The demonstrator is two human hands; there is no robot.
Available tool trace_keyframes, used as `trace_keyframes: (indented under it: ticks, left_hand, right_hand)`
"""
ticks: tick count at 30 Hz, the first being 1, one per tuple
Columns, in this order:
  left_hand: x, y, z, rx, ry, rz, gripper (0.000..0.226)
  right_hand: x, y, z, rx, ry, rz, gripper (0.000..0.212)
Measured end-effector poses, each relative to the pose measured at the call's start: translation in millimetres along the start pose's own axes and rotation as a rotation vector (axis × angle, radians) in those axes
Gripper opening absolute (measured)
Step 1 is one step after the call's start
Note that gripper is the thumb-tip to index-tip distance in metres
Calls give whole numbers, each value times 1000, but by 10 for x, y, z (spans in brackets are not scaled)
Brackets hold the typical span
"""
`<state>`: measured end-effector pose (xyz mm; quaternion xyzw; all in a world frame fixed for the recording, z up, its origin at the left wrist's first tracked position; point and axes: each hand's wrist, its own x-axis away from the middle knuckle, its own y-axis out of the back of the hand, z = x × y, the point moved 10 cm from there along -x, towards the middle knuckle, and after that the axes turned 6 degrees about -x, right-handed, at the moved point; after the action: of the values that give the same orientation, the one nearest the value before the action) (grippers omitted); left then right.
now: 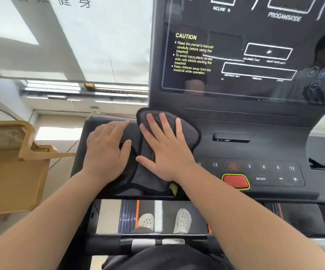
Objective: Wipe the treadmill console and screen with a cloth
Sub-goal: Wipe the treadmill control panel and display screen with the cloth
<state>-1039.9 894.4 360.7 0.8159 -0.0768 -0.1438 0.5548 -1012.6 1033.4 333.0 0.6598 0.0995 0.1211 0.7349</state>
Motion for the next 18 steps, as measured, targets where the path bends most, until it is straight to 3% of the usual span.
trace_keyframes:
  ticks: [5,9,14,18]
  left_hand:
    - [-203,222,-172,93,-13,-79,51]
    - [-444,451,-332,161,-22,-146,53]
    - [-750,514,-592,176,-64,-118,60]
    - [-892,603,-701,146,-69,-192,63]
  right_hand:
    - [-365,295,-70,168,-15,-121,92]
    - [-327,396,-197,123,-87,-202,94]
    - [-180,462,-393,68,-275,-332,101]
    - [-427,817,-497,54,-276,-435,98]
